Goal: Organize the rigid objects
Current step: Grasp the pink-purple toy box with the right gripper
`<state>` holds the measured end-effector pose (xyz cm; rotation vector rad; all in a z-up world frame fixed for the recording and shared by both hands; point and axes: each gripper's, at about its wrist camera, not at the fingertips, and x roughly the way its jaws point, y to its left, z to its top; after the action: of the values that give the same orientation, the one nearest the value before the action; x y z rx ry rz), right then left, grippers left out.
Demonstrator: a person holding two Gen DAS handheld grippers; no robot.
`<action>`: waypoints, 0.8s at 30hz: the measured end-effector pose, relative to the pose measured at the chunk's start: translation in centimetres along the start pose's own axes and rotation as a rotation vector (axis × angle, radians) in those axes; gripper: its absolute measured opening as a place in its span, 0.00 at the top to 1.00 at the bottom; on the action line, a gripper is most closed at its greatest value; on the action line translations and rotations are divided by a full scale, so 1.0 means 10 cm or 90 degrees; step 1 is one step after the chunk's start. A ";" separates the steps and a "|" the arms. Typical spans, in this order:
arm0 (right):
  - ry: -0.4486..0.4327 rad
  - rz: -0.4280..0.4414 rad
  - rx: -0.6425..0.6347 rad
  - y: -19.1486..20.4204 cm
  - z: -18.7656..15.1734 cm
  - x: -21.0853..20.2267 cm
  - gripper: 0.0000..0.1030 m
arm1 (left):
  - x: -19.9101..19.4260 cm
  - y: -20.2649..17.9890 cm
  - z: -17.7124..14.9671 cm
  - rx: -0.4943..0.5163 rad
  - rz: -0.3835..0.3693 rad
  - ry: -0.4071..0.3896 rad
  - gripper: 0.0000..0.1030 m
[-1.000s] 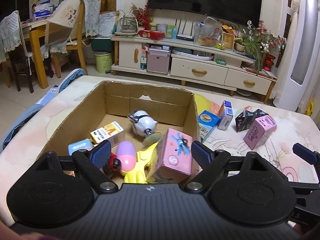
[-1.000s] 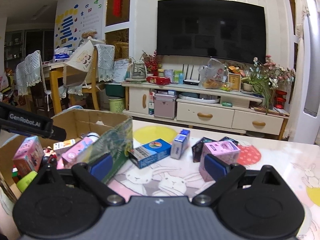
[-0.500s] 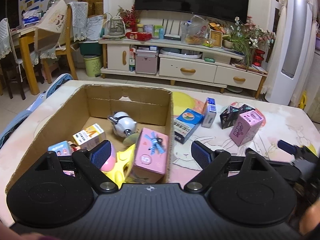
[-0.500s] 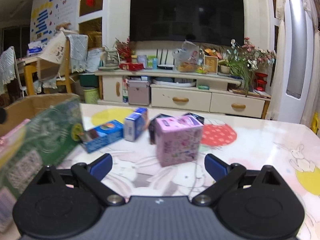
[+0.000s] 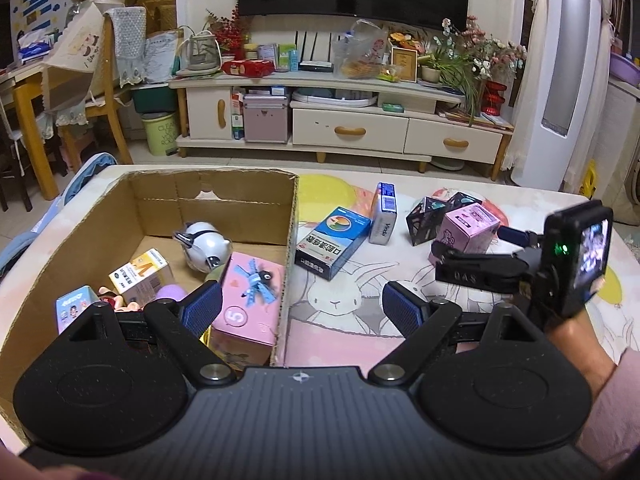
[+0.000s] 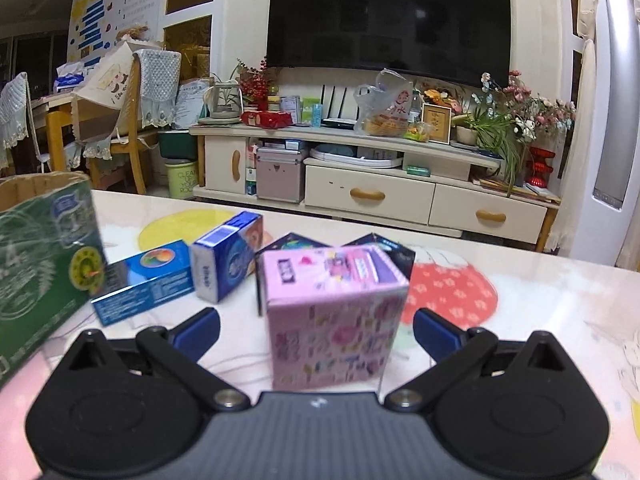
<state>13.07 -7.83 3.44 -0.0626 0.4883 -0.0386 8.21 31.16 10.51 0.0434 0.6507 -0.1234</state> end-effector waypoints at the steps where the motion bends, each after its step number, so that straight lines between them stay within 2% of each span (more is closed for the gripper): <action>1: -0.001 0.000 0.002 -0.02 0.01 0.02 0.01 | 0.01 0.00 0.00 0.001 -0.001 0.002 0.00; 5: -0.001 0.010 0.022 -0.08 0.02 0.05 0.06 | 0.03 -0.02 -0.01 0.010 -0.007 0.007 0.00; 8: 0.002 0.018 0.025 -0.10 0.00 0.04 0.24 | 0.04 -0.06 -0.03 0.020 -0.011 0.011 0.00; 15: -0.012 0.006 0.034 -0.17 -0.06 -0.16 0.26 | 0.05 -0.12 -0.02 0.028 -0.017 0.005 0.00; 24: 0.004 -0.057 0.046 -0.45 -0.23 -0.54 0.26 | 0.07 -0.23 -0.05 0.041 -0.048 -0.010 0.00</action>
<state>7.11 -12.13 4.29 -0.0138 0.4895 -0.1444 8.12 28.81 9.69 0.0801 0.6334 -0.2178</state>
